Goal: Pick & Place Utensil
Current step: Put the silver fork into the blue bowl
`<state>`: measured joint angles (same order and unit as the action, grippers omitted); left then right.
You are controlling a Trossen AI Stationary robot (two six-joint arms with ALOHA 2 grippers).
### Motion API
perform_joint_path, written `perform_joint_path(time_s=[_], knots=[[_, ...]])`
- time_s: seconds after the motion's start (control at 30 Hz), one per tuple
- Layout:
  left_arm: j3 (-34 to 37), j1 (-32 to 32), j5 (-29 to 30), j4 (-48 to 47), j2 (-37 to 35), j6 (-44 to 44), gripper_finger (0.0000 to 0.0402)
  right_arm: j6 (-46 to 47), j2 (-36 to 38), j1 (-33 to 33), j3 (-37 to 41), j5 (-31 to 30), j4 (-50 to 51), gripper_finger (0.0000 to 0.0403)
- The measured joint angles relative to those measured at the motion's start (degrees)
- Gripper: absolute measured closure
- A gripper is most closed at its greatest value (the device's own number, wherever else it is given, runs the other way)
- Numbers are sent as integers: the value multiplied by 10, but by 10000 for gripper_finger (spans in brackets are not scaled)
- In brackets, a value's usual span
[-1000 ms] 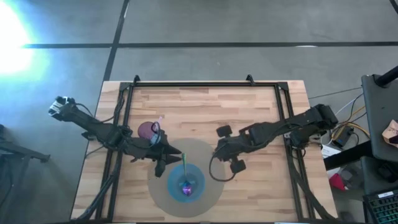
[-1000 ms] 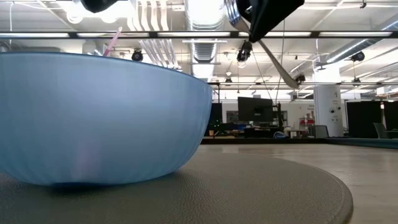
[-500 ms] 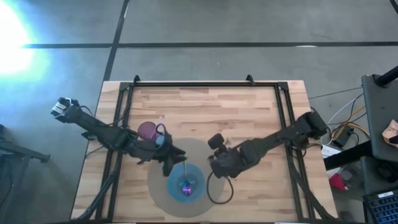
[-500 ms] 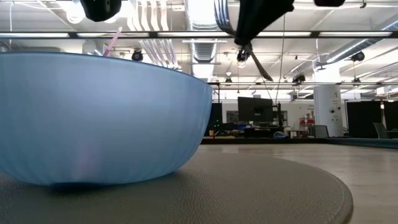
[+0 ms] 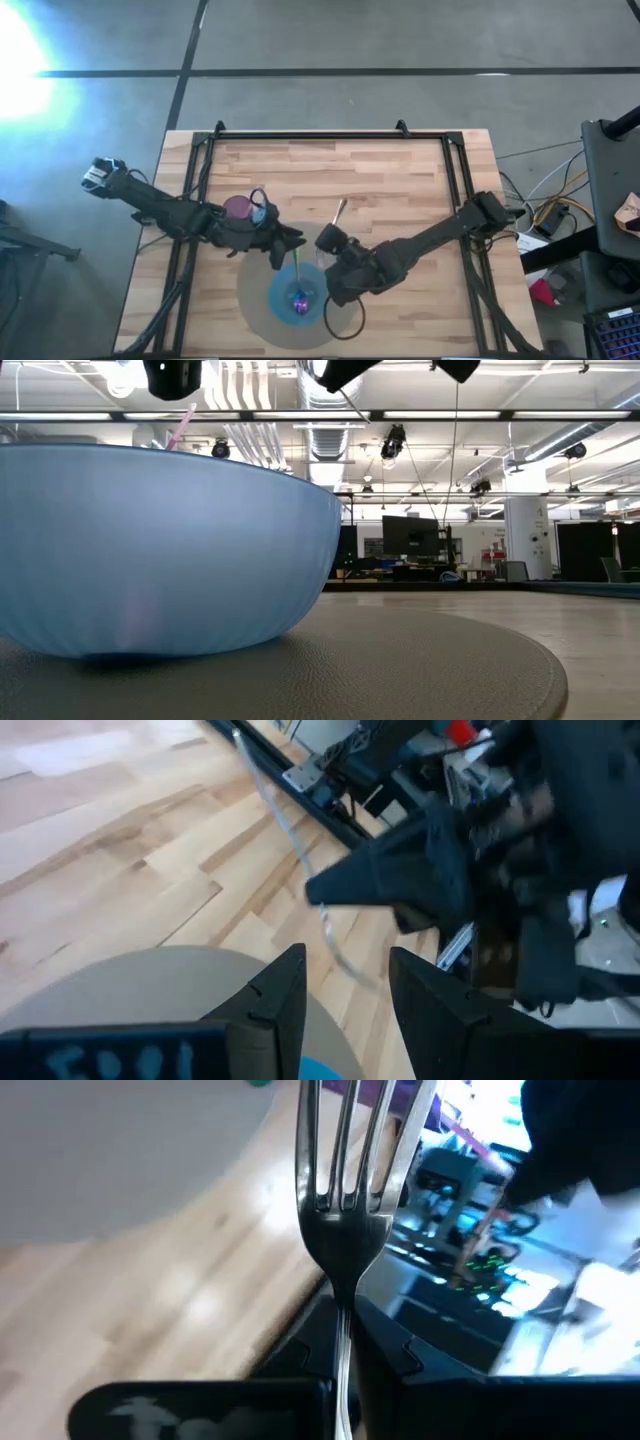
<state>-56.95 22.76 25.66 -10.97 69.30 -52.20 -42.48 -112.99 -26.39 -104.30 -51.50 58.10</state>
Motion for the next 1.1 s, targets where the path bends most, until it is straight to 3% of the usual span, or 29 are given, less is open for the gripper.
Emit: perform_joint_path(time_s=[0.2, 0.4, 1.1], knots=[[0, -4, -2, 3, 2, 0, 266, -49, -50, 0, -51, -21, 5, 392], [0, -4, -11, 0, 2, 1, 266, -83, -75, 0, -85, -84, 9, 392], [0, -20, -56, -15, 25, -32, 266, -112, -79, 17, -104, -87, 11, 392]])
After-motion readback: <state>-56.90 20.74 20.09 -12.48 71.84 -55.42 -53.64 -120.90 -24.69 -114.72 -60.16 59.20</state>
